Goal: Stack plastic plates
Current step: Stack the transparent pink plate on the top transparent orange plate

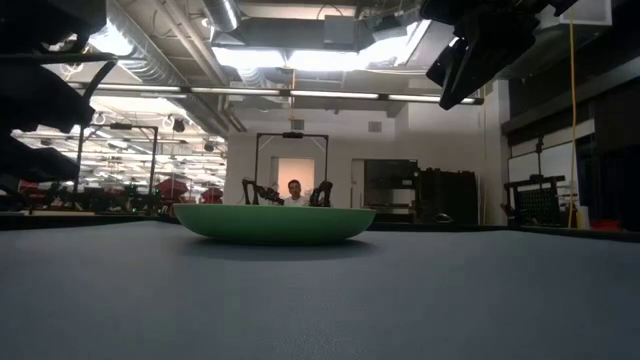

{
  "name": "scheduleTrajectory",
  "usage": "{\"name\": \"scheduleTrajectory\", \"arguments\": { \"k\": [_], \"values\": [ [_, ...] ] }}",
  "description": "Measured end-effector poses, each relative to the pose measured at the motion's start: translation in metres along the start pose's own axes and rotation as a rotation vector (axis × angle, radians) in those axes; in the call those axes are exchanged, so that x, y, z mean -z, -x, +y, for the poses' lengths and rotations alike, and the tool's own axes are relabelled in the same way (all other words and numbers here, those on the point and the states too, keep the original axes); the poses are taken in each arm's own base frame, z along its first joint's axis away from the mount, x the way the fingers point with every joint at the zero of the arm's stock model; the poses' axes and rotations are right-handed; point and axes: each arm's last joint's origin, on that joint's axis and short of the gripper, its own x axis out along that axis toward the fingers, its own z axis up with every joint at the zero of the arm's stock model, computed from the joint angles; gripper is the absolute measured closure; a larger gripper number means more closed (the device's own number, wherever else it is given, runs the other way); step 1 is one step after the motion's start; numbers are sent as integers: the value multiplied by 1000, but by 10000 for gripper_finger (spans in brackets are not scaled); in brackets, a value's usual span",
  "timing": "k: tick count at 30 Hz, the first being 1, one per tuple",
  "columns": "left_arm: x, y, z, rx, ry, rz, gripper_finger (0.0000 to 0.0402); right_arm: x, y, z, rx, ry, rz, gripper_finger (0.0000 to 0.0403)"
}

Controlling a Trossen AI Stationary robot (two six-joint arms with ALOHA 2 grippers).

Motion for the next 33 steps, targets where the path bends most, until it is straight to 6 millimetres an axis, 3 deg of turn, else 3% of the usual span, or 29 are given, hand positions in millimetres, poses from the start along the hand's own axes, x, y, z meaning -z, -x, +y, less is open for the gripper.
{"name": "scheduleTrajectory", "arguments": {
  "k": [25, 33],
  "values": [
    [9, -12, 6, 48, 53, 11, 331, 0, 0, 0, 0, 0, 0, 301],
    [9, -12, 6, 48, 52, 3, 385, 0, 0, 0, 0, 0, 0, 301]
  ]
}}
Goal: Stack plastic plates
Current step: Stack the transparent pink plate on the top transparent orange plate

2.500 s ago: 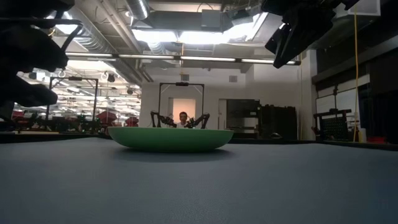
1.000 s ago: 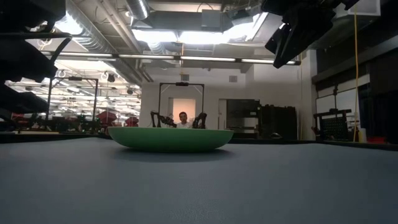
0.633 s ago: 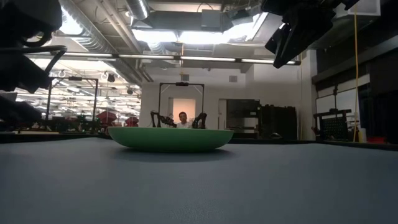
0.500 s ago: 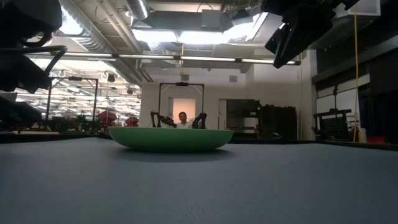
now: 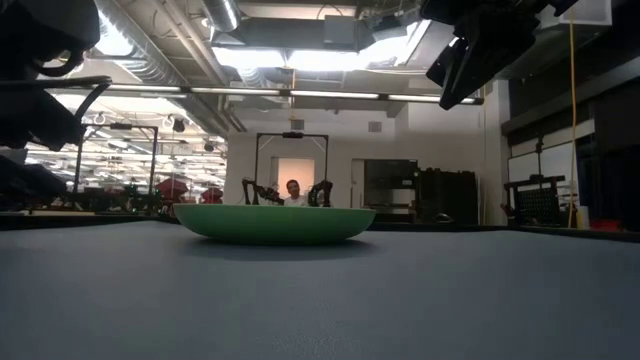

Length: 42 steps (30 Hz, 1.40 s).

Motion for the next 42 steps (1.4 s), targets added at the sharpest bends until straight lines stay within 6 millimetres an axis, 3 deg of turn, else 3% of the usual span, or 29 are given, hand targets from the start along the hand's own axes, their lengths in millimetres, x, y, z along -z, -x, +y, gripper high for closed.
{"name": "scheduleTrajectory", "arguments": {
  "k": [12, 25, 33, 42],
  "values": [
    [-15, 1, -8, 75, 112, -152, 400, -1, 0, -1, 28, 18, -10, 301],
    [-47, 16, -6, 98, 459, -576, 401, -10, 1, -1, 26, 31, -108, 301],
    [-66, 32, 15, 71, 763, -870, 401, -11, 1, -1, 25, 31, -111, 301],
    [-75, 53, 59, 22, 1137, -1116, 401, -13, 1, -2, 80, 61, -134, 301]
  ]
}}
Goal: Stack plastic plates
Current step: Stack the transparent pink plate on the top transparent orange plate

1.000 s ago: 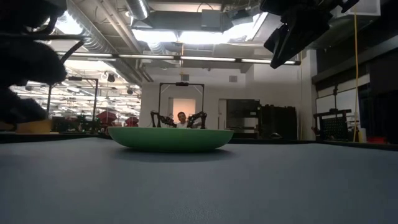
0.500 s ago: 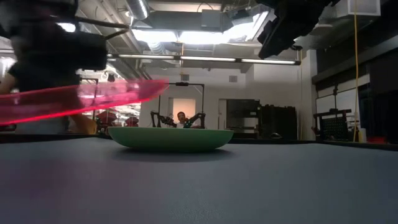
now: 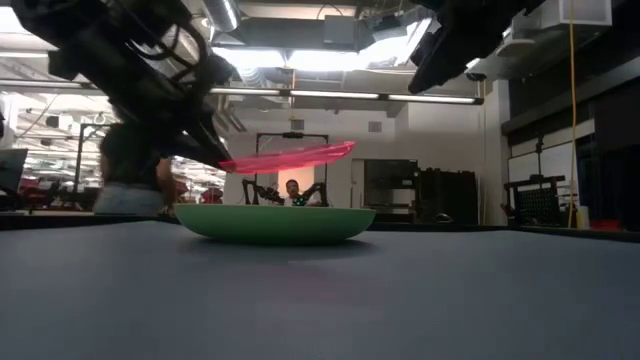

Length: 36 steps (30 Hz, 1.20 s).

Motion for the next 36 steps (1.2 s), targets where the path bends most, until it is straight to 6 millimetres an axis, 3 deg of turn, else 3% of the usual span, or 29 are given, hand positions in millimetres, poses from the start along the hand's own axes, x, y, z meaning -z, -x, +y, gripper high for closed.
{"name": "scheduleTrajectory", "arguments": {
  "k": [10, 23, 36],
  "values": [
    [-28, -8, 7, -45, 83, -99, 401, -7, 0, 0, 3, 4, -70, 301],
    [-10, -29, 14, -74, 150, -62, 401, -8, 0, 0, 2, 18, -82, 301],
    [-8, -32, 16, -85, 187, -41, 401, -8, 0, 0, 3, 18, -81, 301]
  ]
}}
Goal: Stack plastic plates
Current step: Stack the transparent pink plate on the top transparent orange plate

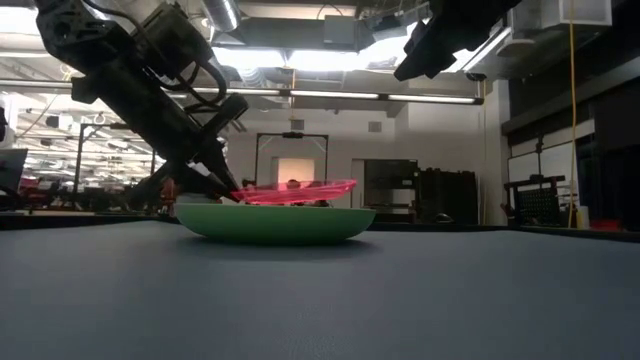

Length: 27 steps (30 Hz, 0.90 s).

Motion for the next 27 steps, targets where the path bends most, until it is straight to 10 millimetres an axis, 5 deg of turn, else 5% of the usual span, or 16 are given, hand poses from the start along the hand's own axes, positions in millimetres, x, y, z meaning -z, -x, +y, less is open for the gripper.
{"name": "scheduleTrajectory", "arguments": {
  "k": [19, 27],
  "values": [
    [-1, 0, 0, -3, -26, -29, 401, 1, 0, 0, -8, 0, 8, 301],
    [-1, 0, 0, -3, -25, -30, 347, 1, 0, 0, -8, 0, 8, 301]
  ]
}}
